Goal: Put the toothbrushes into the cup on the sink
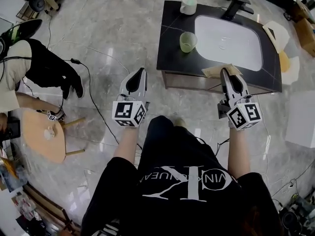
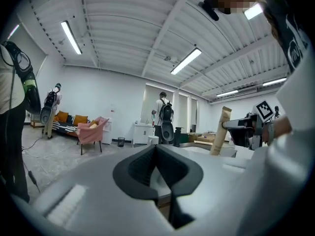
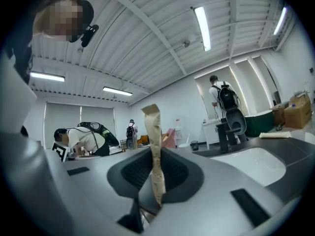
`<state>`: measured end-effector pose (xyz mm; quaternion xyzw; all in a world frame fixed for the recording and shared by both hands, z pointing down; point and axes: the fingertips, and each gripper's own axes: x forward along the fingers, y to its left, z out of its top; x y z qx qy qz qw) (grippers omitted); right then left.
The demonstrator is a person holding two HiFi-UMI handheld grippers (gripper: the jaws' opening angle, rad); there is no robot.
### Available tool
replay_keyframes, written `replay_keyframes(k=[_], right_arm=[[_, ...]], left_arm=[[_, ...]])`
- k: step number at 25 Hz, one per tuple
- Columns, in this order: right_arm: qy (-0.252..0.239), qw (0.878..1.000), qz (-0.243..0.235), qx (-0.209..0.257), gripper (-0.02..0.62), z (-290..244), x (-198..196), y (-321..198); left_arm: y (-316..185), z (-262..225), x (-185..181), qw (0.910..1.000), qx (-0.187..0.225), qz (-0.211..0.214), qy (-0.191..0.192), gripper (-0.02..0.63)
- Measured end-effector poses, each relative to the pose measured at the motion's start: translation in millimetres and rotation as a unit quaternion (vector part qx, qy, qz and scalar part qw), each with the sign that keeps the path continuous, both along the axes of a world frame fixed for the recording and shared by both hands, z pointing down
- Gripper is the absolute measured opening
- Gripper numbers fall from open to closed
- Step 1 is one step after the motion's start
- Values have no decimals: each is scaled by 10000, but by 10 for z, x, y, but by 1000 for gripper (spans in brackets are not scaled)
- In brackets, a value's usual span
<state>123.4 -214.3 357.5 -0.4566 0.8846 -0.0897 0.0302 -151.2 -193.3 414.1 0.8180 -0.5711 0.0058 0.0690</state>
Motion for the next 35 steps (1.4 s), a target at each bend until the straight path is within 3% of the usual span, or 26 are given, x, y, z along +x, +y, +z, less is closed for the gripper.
replay_keyframes(k=[9, 15, 22, 29, 35], right_arm=[[-99, 9998, 138, 68, 57, -173, -90, -542], [-487, 9980, 361, 159, 57, -361, -16, -891], [-582, 9978, 173, 281, 57, -497, -227, -1188], [-717, 9973, -82, 96, 57, -354, -496, -1384], [-444, 9987, -200, -145, 57, -91, -714, -1471]], left_arm=[[-827, 60, -120, 9997, -75, 213, 56, 11], [-1228, 13, -129, 9993, -46, 356, 47, 11], [-1483, -20, -130, 9990, -54, 453, 4, 11], [-1608, 96, -138, 9987, -174, 487, -32, 11], [-1641, 207, -232, 9985, -333, 428, -29, 11]])
